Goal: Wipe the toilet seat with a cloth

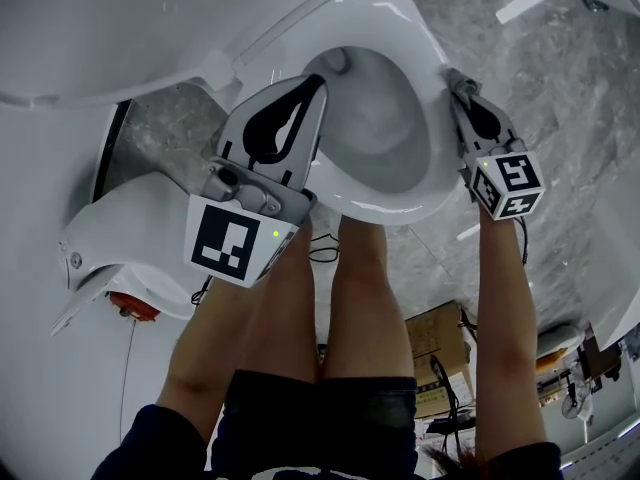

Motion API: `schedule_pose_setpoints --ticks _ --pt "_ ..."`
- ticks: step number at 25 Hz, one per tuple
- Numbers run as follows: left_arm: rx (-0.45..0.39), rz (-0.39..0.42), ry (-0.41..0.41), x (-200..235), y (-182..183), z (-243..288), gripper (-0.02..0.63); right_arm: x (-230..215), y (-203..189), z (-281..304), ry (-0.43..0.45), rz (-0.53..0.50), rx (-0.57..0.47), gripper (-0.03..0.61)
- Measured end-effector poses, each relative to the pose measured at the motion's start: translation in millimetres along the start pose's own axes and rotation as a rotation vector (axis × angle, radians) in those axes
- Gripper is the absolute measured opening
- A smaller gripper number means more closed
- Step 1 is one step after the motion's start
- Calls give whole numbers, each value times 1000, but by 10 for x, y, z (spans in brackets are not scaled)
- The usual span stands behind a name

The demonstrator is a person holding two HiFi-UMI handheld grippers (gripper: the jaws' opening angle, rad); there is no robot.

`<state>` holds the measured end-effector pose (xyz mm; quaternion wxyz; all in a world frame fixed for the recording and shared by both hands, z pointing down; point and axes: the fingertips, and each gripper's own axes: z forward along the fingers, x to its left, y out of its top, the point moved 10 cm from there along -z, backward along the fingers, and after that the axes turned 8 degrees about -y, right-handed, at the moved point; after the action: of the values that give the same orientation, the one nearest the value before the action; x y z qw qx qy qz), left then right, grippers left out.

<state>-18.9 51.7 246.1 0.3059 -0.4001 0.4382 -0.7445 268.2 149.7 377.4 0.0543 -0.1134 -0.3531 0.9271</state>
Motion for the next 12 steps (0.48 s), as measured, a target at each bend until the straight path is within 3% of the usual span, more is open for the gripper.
schedule_pose_setpoints --ticks 7,12 --pt "-10 -9 0 8 10 -7 21 356 -671 -545 112 -94 197 26" --pt "-8 -10 5 53 14 -52 21 436 -542 -449 201 -270 266 26"
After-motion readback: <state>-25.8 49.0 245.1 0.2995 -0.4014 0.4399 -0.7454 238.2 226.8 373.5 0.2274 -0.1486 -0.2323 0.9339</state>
